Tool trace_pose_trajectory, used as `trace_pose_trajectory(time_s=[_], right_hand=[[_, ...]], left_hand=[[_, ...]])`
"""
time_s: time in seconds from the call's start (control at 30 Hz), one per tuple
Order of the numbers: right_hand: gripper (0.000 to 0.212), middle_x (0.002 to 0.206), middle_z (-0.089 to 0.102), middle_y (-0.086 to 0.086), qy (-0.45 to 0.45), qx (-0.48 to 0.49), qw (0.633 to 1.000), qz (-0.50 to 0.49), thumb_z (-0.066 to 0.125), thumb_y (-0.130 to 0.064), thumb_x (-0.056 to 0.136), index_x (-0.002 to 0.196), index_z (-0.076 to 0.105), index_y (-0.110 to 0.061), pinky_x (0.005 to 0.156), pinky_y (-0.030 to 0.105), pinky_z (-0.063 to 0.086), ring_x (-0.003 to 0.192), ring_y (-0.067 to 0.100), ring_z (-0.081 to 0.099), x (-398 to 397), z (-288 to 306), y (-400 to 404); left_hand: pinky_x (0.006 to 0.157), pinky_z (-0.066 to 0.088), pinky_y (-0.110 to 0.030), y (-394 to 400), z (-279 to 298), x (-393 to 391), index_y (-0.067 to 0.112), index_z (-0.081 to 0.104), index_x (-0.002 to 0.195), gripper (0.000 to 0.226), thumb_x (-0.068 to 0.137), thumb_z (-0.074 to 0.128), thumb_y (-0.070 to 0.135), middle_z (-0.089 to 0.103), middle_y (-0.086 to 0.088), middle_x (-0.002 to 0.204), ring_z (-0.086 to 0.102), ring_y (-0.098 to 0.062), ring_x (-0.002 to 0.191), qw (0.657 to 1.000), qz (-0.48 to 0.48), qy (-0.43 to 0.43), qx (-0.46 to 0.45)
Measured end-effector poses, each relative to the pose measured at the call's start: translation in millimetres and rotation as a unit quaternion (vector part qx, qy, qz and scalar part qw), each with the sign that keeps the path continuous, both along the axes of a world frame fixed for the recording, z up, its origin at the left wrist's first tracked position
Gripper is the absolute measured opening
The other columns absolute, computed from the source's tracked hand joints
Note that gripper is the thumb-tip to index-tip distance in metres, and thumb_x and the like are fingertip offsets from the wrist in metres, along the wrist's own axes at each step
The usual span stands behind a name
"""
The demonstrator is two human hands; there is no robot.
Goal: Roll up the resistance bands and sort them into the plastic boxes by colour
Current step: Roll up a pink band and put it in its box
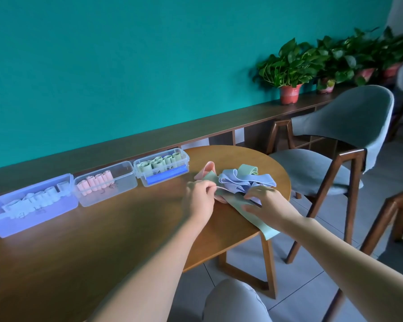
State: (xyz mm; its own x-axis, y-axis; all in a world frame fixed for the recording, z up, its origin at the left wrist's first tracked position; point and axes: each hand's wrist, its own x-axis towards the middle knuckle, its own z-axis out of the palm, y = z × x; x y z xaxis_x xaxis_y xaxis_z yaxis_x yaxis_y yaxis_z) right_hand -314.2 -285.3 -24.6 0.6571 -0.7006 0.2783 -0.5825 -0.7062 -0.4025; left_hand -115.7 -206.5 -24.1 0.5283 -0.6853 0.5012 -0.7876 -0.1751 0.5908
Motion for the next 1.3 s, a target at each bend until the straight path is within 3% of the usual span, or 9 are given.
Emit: trace_pose_trajectory(time_s=[0.17, 0.3, 0.43, 0.67, 0.8, 0.93, 1.1, 1.2, 1.3], right_hand=[[0.028, 0.113, 0.066, -0.008, -0.011, 0.02, 1.0, 0.015, 0.067, -0.042, 0.094, 0.116, 0.071, -0.025, 0.085, 0.031, 0.053, 0.1, 0.014, 0.06, 18, 13, 6], [0.023, 0.106, 0.068, -0.011, -0.011, 0.049, 0.999, 0.022, 0.066, -0.043, 0.094, 0.112, 0.071, -0.03, 0.068, 0.014, 0.048, 0.09, 0.008, 0.062, 34, 21, 11], [0.028, 0.11, 0.069, -0.008, -0.029, 0.07, 0.997, 0.031, 0.068, -0.05, 0.091, 0.115, 0.069, -0.035, 0.083, 0.03, 0.054, 0.098, 0.014, 0.065, 54, 38, 19], [0.05, 0.124, 0.067, -0.016, -0.151, 0.093, 0.977, 0.115, 0.058, -0.062, 0.092, 0.128, 0.067, -0.03, 0.1, 0.035, 0.05, 0.111, 0.006, 0.063, 114, 95, 74], [0.047, 0.12, 0.069, -0.01, -0.242, 0.172, 0.933, 0.203, 0.058, -0.055, 0.097, 0.128, 0.065, -0.02, 0.093, 0.016, 0.048, 0.109, 0.003, 0.064, 142, 121, 115], [0.048, 0.109, 0.075, -0.007, -0.254, 0.246, 0.902, 0.246, 0.058, -0.056, 0.096, 0.124, 0.068, -0.018, 0.094, 0.03, 0.055, 0.102, 0.007, 0.069, 159, 130, 145], [0.031, 0.077, 0.07, -0.013, -0.256, 0.337, 0.85, 0.314, 0.068, -0.044, 0.089, 0.097, 0.075, -0.015, 0.074, 0.019, 0.05, 0.081, 0.005, 0.064, 175, 129, 181], [0.048, 0.094, 0.075, -0.011, -0.223, 0.364, 0.843, 0.327, 0.069, -0.059, 0.077, 0.103, 0.075, -0.019, 0.088, 0.028, 0.051, 0.1, 0.01, 0.068, 187, 124, 207], [0.044, 0.112, 0.076, 0.003, -0.21, 0.413, 0.813, 0.354, 0.069, -0.054, 0.08, 0.103, 0.074, -0.017, 0.103, 0.039, 0.049, 0.113, 0.02, 0.068, 193, 119, 231]], left_hand=[[0.066, 0.051, -0.029, 19, 48, 19, 0.031, 0.076, 0.097, 0.016, 0.096, 0.061, 0.033, 0.074, 0.011, 0.093, 0.066, -0.018, 0.081, 0.994, 0.095, 0.012, -0.049], [0.059, 0.039, -0.025, 37, 78, 38, 0.03, 0.076, 0.103, 0.018, 0.098, 0.059, 0.034, 0.074, 0.009, 0.099, 0.061, -0.014, 0.081, 0.987, 0.14, -0.001, -0.074], [0.065, 0.05, -0.026, 62, 100, 60, 0.028, 0.077, 0.101, 0.016, 0.097, 0.062, 0.033, 0.074, 0.009, 0.104, 0.063, -0.012, 0.088, 0.988, 0.12, -0.036, -0.086], [0.089, 0.049, -0.023, 127, 140, 84, 0.018, 0.081, 0.096, 0.01, 0.089, 0.073, 0.015, 0.077, 0.005, 0.099, 0.066, -0.007, 0.094, 0.993, -0.009, -0.06, -0.1], [0.093, 0.051, -0.026, 172, 152, 93, 0.019, 0.082, 0.09, 0.011, 0.087, 0.075, 0.012, 0.077, 0.008, 0.1, 0.067, -0.003, 0.098, 0.991, -0.05, -0.076, -0.1], [0.098, 0.048, -0.023, 218, 156, 94, 0.023, 0.082, 0.094, 0.013, 0.088, 0.075, 0.014, 0.075, 0.011, 0.107, 0.065, -0.002, 0.105, 0.992, -0.051, -0.067, -0.089], [0.092, 0.045, -0.01, 279, 152, 87, 0.021, 0.082, 0.097, 0.019, 0.09, 0.071, 0.007, 0.075, 0.008, 0.107, 0.061, 0.01, 0.106, 0.992, -0.046, -0.067, -0.096], [0.095, 0.047, -0.013, 311, 147, 88, 0.021, 0.081, 0.102, 0.021, 0.092, 0.069, 0.007, 0.073, 0.012, 0.115, 0.062, 0.008, 0.108, 0.993, -0.035, -0.064, -0.093], [0.093, 0.045, -0.01, 340, 146, 86, 0.015, 0.081, 0.103, 0.02, 0.092, 0.068, 0.004, 0.072, 0.014, 0.115, 0.063, 0.008, 0.109, 0.995, -0.039, -0.044, -0.086]])
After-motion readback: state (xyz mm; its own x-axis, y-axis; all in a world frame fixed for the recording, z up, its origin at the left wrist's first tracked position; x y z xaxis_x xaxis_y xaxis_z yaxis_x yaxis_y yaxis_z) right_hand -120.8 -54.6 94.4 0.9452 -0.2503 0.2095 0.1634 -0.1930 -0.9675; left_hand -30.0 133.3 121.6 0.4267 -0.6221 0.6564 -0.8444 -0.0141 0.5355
